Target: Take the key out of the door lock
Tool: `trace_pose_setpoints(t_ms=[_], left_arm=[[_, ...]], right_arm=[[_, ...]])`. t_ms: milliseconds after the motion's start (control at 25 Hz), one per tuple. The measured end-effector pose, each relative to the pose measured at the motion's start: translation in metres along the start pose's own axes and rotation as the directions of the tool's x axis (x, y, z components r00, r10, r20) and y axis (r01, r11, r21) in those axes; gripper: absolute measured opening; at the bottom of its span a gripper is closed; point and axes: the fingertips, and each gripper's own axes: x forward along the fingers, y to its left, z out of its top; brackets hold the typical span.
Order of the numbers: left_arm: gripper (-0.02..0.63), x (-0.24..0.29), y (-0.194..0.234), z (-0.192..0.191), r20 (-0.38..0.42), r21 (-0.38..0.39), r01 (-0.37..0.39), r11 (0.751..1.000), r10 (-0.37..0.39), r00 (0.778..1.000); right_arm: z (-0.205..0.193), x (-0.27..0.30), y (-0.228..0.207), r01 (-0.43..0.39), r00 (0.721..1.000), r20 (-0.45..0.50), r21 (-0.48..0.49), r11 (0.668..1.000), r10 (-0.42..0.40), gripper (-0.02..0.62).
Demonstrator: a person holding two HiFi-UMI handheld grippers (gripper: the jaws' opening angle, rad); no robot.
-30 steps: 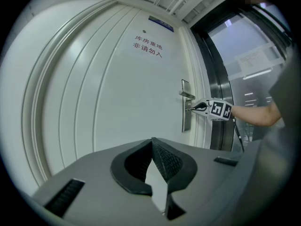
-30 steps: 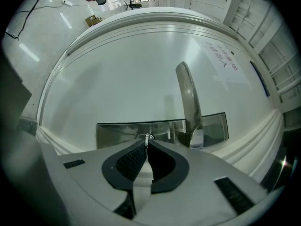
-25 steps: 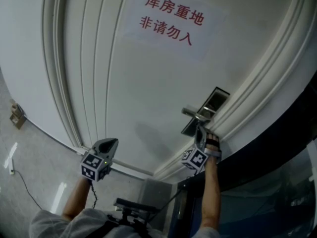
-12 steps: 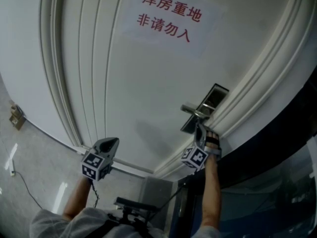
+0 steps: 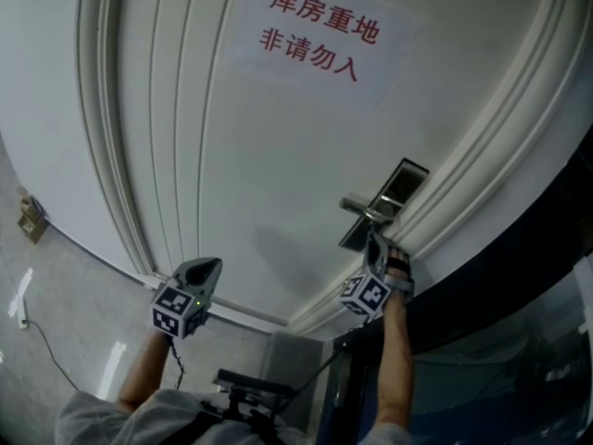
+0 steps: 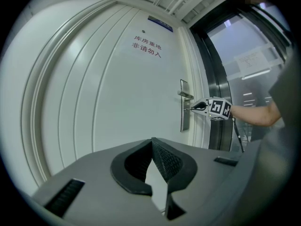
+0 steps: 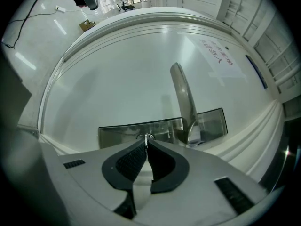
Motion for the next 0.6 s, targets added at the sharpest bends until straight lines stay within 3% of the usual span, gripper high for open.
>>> trace_pose_setpoints(t_ms=[600], left_arm=[[-0.008, -0.0052, -0.0010, 0.0001, 0.001, 0.005, -0.003, 1.000, 0.003, 1.000]], right_arm=[[0.0017, -0.0063, -0.0012, -0.005, 1.000, 0.003, 0.028, 1.000, 0.005, 0.023]])
